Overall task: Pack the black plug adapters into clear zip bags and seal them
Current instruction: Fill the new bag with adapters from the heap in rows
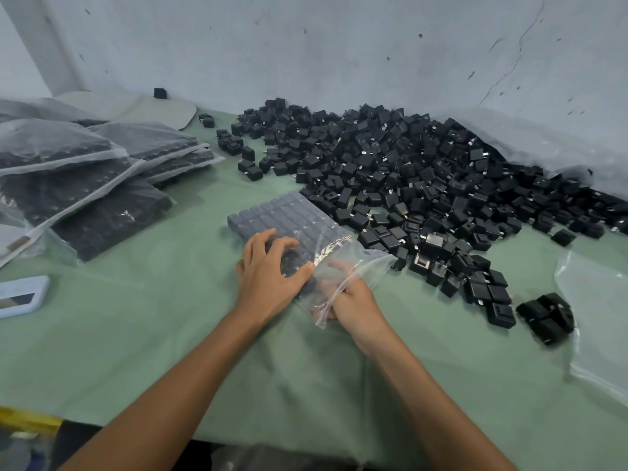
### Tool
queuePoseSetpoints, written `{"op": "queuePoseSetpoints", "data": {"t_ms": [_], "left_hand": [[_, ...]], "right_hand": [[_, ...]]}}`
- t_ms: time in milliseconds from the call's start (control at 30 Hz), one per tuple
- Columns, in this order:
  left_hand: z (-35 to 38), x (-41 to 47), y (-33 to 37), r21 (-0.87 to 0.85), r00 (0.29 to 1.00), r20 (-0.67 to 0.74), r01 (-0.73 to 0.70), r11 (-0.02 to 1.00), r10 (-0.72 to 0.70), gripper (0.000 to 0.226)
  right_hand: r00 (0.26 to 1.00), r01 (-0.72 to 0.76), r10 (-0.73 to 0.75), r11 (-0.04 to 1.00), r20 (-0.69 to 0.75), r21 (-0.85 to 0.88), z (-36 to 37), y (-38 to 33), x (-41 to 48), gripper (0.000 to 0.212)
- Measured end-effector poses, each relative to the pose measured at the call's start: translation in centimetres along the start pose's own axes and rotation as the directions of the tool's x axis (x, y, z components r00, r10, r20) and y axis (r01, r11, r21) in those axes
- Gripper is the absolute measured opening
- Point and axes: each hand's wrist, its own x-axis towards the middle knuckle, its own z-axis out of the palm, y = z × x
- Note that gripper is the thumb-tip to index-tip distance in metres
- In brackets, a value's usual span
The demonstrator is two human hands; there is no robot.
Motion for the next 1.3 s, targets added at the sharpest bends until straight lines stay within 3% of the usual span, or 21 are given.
{"op": "queuePoseSetpoints", "data": {"t_ms": [333,467,567,667,733,833,933,1067,1167,1233,1300], "left_hand": [[-0.1,0.2,-0.2,-0.063,0.997,0.071,0.043,0.997,-0.039,0.035],[-0.1,0.1,-0.1,-0.072,0.996,0.069,0.057,0.996,-0.052,0.032],[-0.3,0.1,0.0,-0.07,0.997,0.065,0.054,0.996,-0.049,0.029],[-0.3,0.0,0.0,-0.067,0.997,0.061,0.051,0.996,-0.047,0.03],[-0.2,0.0,0.1,-0.065,0.997,0.056,0.055,0.996,-0.051,0.031],[-0.1,0.1,0.3,-0.063,0.997,0.053,0.056,0.996,-0.053,0.031],[-0.1,0.1,0.3,-0.051,0.997,0.058,0.059,0.997,-0.056,0.031],[-0.1,0.1,0.2,-0.048,0.997,0.059,0.062,0.997,-0.059,0.032],[-0.2,0.1,0.2,-0.037,0.996,0.066,0.066,0.997,-0.064,0.031],[-0.2,0.1,0.2,-0.034,0.996,0.07,0.067,0.997,-0.064,0.031],[-0.1,0.1,0.2,-0.036,0.996,0.07,0.061,0.997,-0.059,0.031]], "right_hand": [[0.995,-0.074,0.068,0.994,0.068,0.079,-0.9,-0.2,-0.6,0.029],[0.999,0.029,-0.036,0.968,-0.024,-0.25,-4.5,-0.2,-2.4,0.029],[0.958,0.08,-0.228,0.793,-0.172,-0.604,-8.8,-1.2,-2.8,0.029],[0.86,-0.038,-0.379,0.619,-0.341,-0.784,-13.0,-1.9,-2.1,0.018],[0.83,-0.158,-0.384,0.532,-0.403,-0.832,-15.0,-1.9,-1.5,0.025],[0.87,-0.218,-0.308,0.458,-0.384,-0.862,-16.4,-1.6,-0.4,0.04],[0.886,-0.215,-0.285,0.445,-0.365,-0.87,-16.7,-1.6,0.5,0.038],[0.909,-0.126,-0.304,0.453,-0.286,-0.883,-16.4,-1.6,0.7,0.035],[0.94,-0.041,-0.302,0.358,-0.157,-0.933,-16.2,-1.4,0.5,0.039],[0.933,-0.017,-0.339,0.304,-0.125,-0.953,-16.3,-1.1,0.2,0.04],[0.9,0.009,-0.411,0.349,-0.145,-0.937,-16.5,-1.0,-0.1,0.041]]}}
